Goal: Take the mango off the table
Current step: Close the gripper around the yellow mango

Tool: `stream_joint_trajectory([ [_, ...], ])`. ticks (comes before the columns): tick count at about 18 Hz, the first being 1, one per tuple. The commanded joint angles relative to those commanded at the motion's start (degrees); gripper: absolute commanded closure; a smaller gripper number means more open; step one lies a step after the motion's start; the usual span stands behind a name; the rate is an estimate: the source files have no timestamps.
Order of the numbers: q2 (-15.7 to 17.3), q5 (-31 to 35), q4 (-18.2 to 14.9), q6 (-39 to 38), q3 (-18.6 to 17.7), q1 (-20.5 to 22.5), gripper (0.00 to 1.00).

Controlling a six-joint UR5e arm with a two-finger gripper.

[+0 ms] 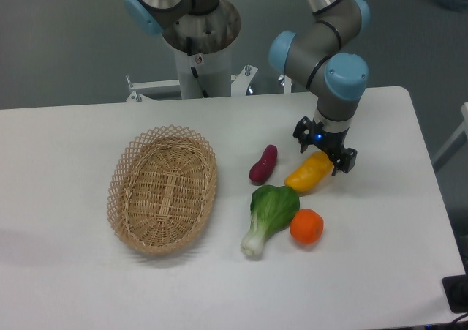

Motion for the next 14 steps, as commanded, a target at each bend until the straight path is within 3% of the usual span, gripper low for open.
stream_joint_trajectory([
  [1, 0.0, 0.0, 0.0, 0.0, 0.0, 0.1, 0.05],
  [5, 0.3, 0.0, 0.1, -0.1, 0.1, 0.2, 0.49],
  [14, 1.1, -0.1, -0.1, 1.0, 1.7, 0.9, 0.52],
])
